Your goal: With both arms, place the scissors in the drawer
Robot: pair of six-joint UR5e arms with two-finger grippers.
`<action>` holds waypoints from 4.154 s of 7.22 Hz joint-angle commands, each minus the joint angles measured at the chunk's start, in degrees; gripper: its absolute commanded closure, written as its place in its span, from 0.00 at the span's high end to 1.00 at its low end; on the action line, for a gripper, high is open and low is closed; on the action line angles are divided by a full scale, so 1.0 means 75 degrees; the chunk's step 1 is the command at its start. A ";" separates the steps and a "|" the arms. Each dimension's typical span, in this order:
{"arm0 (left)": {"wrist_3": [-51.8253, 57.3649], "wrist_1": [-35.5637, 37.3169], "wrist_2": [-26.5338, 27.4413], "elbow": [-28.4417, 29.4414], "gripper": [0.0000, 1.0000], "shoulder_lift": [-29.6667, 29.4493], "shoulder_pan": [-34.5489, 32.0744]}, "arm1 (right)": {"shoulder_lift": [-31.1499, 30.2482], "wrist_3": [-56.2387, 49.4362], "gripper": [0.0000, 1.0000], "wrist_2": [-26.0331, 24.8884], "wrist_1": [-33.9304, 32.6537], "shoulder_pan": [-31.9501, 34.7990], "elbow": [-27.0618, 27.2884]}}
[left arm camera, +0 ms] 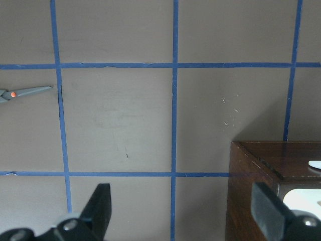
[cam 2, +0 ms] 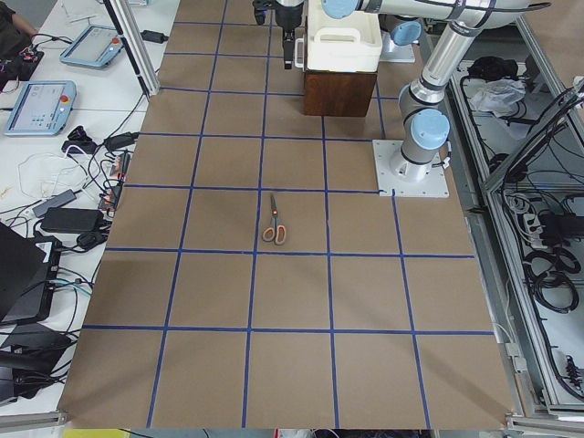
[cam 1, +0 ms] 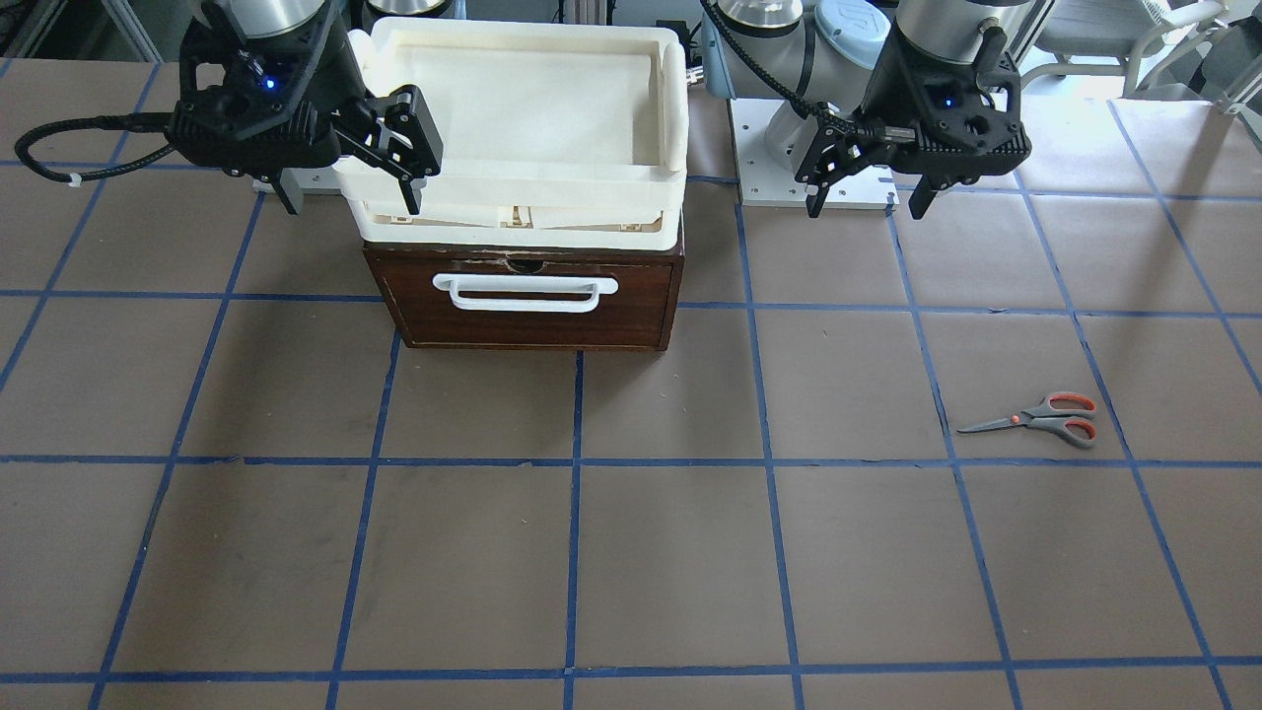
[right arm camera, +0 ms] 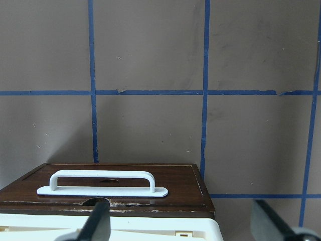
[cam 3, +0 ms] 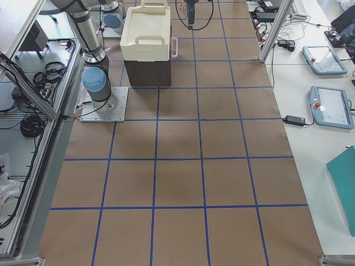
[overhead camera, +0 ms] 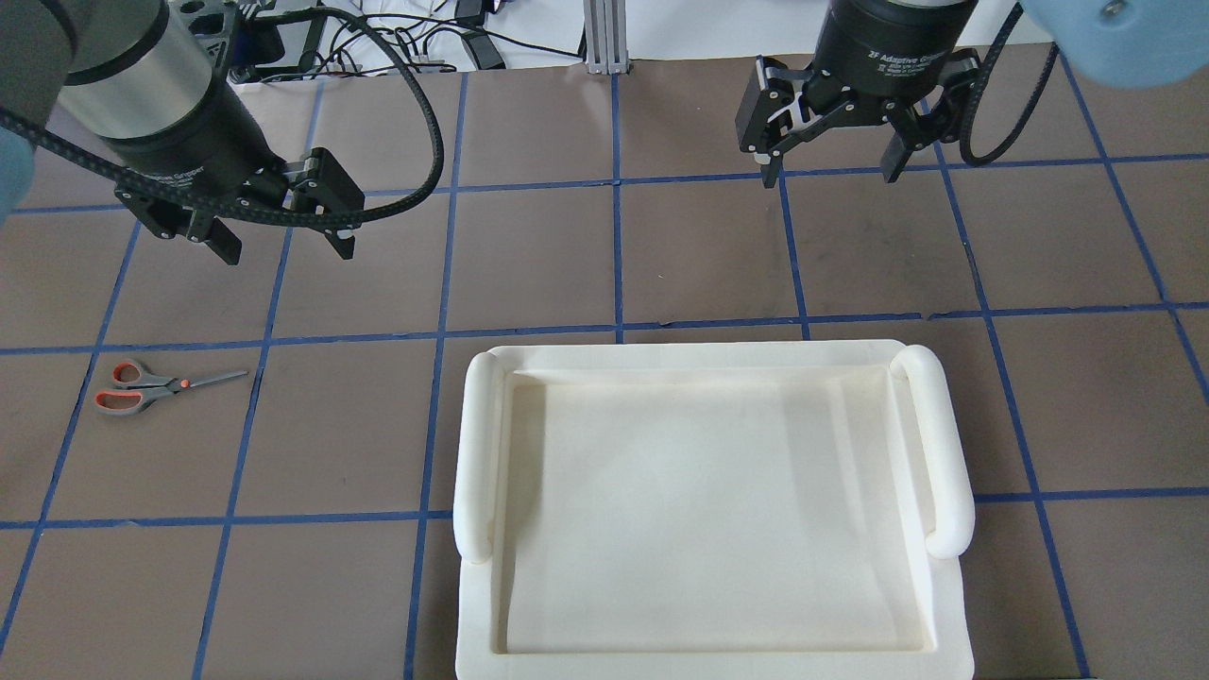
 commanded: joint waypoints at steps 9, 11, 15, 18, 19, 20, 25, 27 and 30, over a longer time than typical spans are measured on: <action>0.6287 -0.0024 0.0339 -0.0359 1.00 -0.0052 0.1999 | 0.1428 -0.0139 1.00 0.1324 0.0012 0.0111 0.0422; 0.9085 -0.0013 0.0327 -0.0579 1.00 -0.0180 0.3286 | 0.1722 -0.2060 1.00 0.1769 0.0000 0.0076 0.0422; 1.3513 0.1295 0.0327 -0.1003 1.00 -0.1523 0.4886 | 0.2132 -0.7637 1.00 0.1780 -0.0655 0.0122 0.0713; 1.5652 0.3193 0.0291 -0.1038 1.00 -0.2697 0.4875 | 0.2063 -1.0521 1.00 0.1336 -0.0911 0.0262 0.1405; 1.5873 0.3824 0.0257 -0.1166 1.00 -0.2921 0.4875 | 0.2109 -1.0976 1.00 0.1218 -0.1053 0.0507 0.1406; 1.5876 0.4701 0.0233 -0.1620 1.00 -0.3120 0.4875 | 0.2133 -1.1294 1.00 0.1148 -0.1100 0.0788 0.1406; 1.6475 0.5540 0.0174 -0.1953 1.00 -0.3613 0.4910 | 0.2250 -1.1461 0.89 0.1030 -0.1242 0.1048 0.1512; 1.6006 0.5624 0.0221 -0.1356 1.00 -0.3871 0.4910 | 0.2297 -1.1298 0.86 0.1018 -0.1276 0.1339 0.1512; 1.6180 0.5624 0.0092 -0.1448 0.97 -0.4235 0.5016 | 0.2436 -1.1262 0.83 0.0948 -0.1277 0.1412 0.1512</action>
